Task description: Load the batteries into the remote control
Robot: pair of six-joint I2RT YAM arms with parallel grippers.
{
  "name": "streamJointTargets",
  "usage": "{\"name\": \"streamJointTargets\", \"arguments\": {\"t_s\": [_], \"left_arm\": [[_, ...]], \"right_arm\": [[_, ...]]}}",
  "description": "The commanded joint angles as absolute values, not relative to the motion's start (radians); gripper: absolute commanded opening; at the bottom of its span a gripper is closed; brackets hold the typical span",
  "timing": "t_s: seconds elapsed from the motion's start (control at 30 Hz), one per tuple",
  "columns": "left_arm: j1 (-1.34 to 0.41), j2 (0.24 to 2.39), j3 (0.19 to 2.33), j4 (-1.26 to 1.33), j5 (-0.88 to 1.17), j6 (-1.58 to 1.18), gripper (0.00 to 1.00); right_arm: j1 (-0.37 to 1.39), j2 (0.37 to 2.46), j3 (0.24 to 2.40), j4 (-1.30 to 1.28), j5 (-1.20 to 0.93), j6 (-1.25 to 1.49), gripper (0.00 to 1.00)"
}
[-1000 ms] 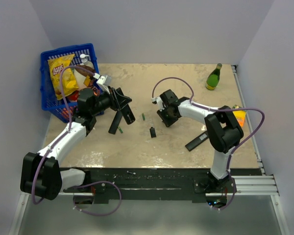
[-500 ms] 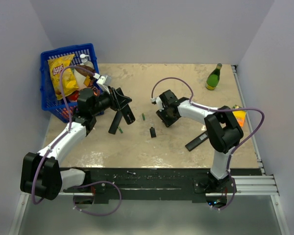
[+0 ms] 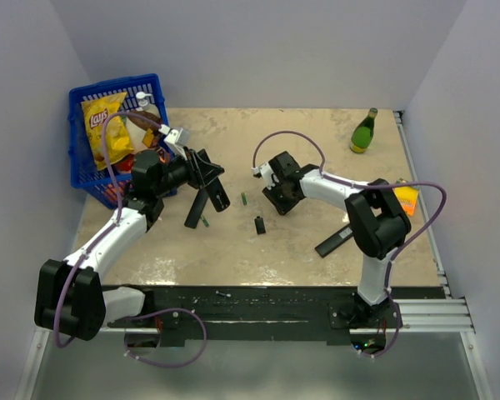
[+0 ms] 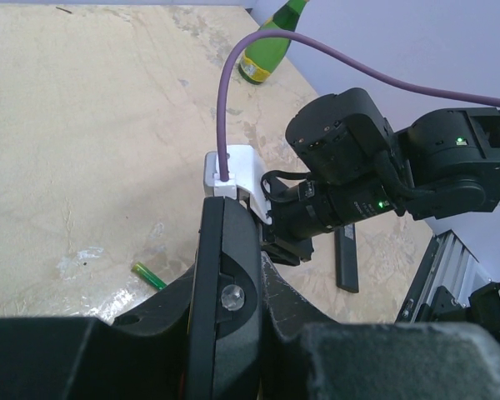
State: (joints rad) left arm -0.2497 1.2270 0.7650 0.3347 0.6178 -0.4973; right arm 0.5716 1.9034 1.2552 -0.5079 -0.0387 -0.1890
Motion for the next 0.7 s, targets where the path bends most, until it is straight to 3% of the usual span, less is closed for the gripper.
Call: {"name": "streamJointTargets", "arguments": {"t_s": [0.0, 0.17, 0.27, 0.67], "left_arm": [[-0.245, 1.227, 0.801, 0.391, 0.635, -0.508, 0.0], [-0.244, 1.227, 0.801, 0.391, 0.634, -0.509, 0.0], [-0.244, 1.227, 0.795, 0.403, 0.635, -0.521, 0.0], [-0.238, 1.252, 0.749, 0.465, 0.641, -0.63, 0.0]], "right_arm": [[0.583, 1.944, 1.266, -0.514, -0.057, -0.204, 0.28], [0.584, 1.905, 1.24, -0.518, -0.052, -0.193, 0.08], [0.592, 1.853, 1.226, -0.523, -0.046, -0.176, 0.01], [0.801, 1.563, 1.376, -0.708, 0.023, -0.008, 0.01]]}}
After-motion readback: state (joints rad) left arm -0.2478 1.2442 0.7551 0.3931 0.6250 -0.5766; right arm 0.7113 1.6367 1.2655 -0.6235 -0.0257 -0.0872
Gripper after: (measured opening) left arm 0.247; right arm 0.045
